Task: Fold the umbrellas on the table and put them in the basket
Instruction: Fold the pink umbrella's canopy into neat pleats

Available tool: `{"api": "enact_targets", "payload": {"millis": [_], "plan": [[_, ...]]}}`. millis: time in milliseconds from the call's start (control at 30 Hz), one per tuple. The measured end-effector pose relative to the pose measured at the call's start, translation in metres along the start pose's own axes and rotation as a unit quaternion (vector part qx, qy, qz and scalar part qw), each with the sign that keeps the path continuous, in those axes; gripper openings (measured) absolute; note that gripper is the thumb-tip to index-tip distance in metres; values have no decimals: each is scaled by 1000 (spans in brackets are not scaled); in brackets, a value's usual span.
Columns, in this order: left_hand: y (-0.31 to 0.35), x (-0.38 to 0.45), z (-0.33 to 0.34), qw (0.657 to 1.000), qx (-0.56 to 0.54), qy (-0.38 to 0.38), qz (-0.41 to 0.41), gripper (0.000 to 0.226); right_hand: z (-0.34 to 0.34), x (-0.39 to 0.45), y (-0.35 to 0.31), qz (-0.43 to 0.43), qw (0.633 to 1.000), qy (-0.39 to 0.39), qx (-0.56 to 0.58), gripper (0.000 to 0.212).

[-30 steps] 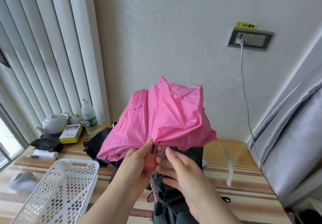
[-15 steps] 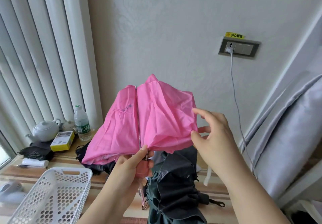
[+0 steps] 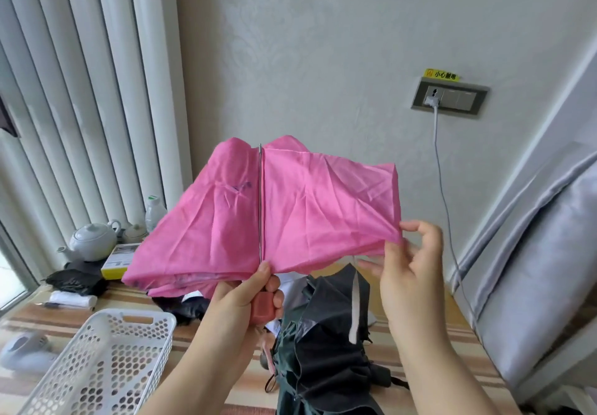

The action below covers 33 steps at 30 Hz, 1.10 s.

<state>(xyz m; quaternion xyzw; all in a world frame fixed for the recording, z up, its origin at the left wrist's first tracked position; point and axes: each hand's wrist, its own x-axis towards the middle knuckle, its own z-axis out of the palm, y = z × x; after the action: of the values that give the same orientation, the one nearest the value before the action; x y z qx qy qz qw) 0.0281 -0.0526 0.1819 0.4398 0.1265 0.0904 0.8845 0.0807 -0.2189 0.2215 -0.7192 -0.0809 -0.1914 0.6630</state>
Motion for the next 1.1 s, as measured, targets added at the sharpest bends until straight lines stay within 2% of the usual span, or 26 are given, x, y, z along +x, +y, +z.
{"api": "enact_targets", "payload": {"millis": [33, 100, 133, 167, 233, 267, 300, 333, 367, 500, 567, 600, 667, 700, 767, 800, 867, 933, 1000, 1100], "plan": [[0, -1, -2, 1000, 23, -1, 9, 14, 2, -2, 0, 70, 990, -36, 114, 32], [-2, -2, -4, 999, 45, -3, 21, 21, 5, -3, 0, 146, 926, -112, 330, 55], [-4, -2, -5, 998, 49, -2, 25, 23, 6, -4, 0, 160, 901, -130, 382, 62], [-6, -2, -5, 998, 52, 1, 28, 25, 8, -5, 1, 169, 897, -135, 385, 69], [-11, -3, -7, 998, 55, 7, 34, 25, 10, -5, -4, 164, 936, -121, 287, 80], [-13, -3, -8, 998, 56, 10, 36, 22, 9, -3, -7, 154, 958, -104, 218, 68], [-13, -3, -10, 998, 55, 15, 38, 20, 6, 1, -8, 149, 970, -91, 167, 45], [-13, -2, -12, 998, 48, 19, 38, 21, 3, 4, -9, 153, 973, -82, 149, 22], [-13, -2, -15, 998, 37, 24, 38, 20, -1, 8, -11, 150, 972, -90, 159, 16], [-11, -3, -20, 999, 17, 8, 44, 21, -19, 14, -20, 139, 927, -238, 256, 31], [-11, -4, -23, 998, 30, -5, 53, 23, -31, 22, -23, 154, 896, -309, 280, 52], [-11, -4, -26, 997, 45, -11, 62, 27, -36, 28, -24, 156, 895, -321, 267, 66], [-11, -4, -30, 994, 79, -21, 78, 31, -41, 43, -33, 141, 918, -320, 187, 93], [-12, -4, -32, 992, 89, -25, 83, 29, -40, 50, -41, 131, 934, -308, 122, 93], [-13, -4, -33, 992, 94, -23, 85, 28, -35, 64, -58, 94, 957, -274, -18, 75], [-14, -2, -35, 992, 90, -24, 85, 28, -34, 72, -66, 65, 957, -274, -75, 63], [-14, -1, -36, 991, 95, -30, 84, 26, -31, 83, -77, 44, 931, -331, -150, 45], [-13, -1, -41, 989, 113, -28, 87, 30, -28, 88, -79, 54, 893, -394, -211, 39], [-13, -2, -43, 987, 127, -21, 99, 34, -28, 93, -78, 20, 886, -419, -197, 29], [-13, -3, -45, 989, 101, -1, 112, 41, -38, 101, -77, 19, 883, -469, -19, 34]]}}
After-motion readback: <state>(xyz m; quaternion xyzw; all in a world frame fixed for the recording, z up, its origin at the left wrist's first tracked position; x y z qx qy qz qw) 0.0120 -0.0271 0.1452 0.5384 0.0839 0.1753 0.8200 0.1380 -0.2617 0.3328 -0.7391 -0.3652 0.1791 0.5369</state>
